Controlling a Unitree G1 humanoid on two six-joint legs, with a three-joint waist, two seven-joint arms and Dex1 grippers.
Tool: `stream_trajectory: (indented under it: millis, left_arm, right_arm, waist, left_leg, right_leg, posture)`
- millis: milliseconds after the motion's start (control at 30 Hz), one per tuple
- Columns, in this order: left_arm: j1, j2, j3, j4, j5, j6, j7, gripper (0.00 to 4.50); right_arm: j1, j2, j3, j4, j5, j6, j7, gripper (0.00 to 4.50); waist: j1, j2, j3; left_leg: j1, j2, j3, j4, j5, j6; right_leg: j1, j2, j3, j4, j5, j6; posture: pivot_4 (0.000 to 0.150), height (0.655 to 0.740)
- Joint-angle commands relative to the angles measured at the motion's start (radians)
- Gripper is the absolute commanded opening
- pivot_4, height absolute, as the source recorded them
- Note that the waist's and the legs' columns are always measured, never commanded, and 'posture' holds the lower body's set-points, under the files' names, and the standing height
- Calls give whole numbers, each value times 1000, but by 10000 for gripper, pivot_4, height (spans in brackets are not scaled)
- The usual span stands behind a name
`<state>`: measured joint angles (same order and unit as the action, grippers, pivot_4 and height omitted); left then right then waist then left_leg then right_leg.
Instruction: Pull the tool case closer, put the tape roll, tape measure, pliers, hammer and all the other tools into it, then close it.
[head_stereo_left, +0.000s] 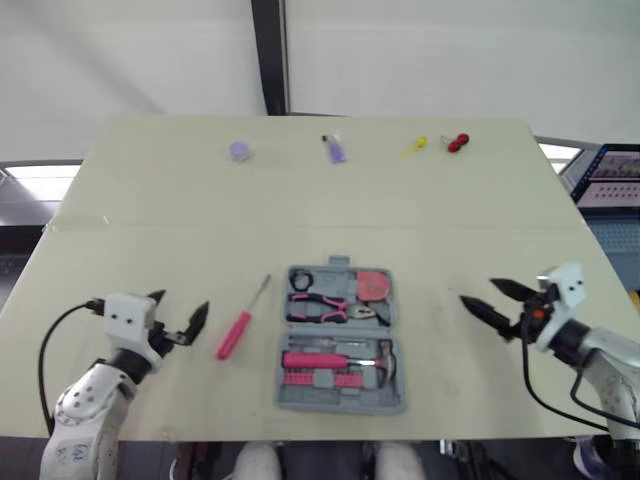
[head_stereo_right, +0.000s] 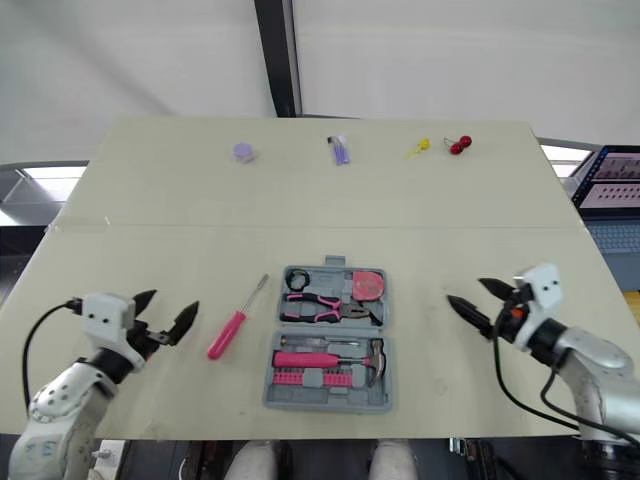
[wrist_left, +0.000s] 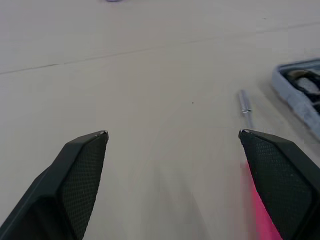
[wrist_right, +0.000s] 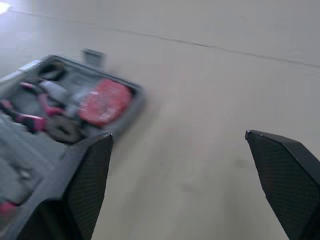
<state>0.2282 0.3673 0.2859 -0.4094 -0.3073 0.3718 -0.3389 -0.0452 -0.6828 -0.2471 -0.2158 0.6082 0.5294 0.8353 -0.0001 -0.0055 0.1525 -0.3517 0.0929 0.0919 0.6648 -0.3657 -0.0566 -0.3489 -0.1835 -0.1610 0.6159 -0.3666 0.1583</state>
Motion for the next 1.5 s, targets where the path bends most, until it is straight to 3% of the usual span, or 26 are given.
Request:
stream_trajectory:
  millis: [33,167,433,867,1200,1333,1500]
  left_arm:
    - [7,-2,-43,-83,3,64,24,45000]
    - [0,-28,-149,-128,51,161,86,45000]
    - [-61,-34,-224,-56,122,248,129,45000]
    - [-203,-28,-303,-61,149,522,154,45000]
    - [-228,-15,-336,-87,160,654,157,45000]
    - [-229,-18,-338,-77,165,653,156,32340]
    - [-241,-25,-340,-56,171,647,151,6174]
  right_arm:
    - [-39,-26,36,-109,59,66,35,44546]
    - [-141,-37,128,-208,89,112,65,44546]
    - [-269,-51,206,-259,98,148,90,44546]
    - [-310,-57,215,-255,105,156,98,44546]
    - [-297,-79,205,-293,129,167,114,44546]
    - [-288,-105,209,-305,128,159,132,45000]
    - [-288,-115,210,-297,120,147,140,45000]
  waist:
    - [13,0,0]
    - [26,0,0]
    - [26,-1,0]
    - [27,-1,0]
    - [27,-1,0]
    - [27,-1,0]
    - [29,-1,0]
  left_leg:
    - [-1,0,-1,0,0,0]
    - [-1,-1,0,2,0,1]
    - [-2,-1,0,2,0,1]
    - [-2,-1,0,2,0,1]
    - [-2,-1,0,2,0,1]
    - [-2,-1,0,2,0,1]
    - [-2,-1,0,2,0,1]
  right_leg:
    - [0,0,0,0,0,0]
    - [0,0,2,-1,0,0]
    - [-1,0,2,0,0,0]
    - [-2,0,2,2,0,0]
    - [-2,0,2,3,0,0]
    - [-2,0,2,3,0,0]
    - [-2,0,2,3,0,0]
  posture:
    - [1500,7400]
    - [1500,7400]
    - [1500,7400]
    - [1500,7400]
    - [1500,7400]
    - [1500,7400]
    - [1500,7400]
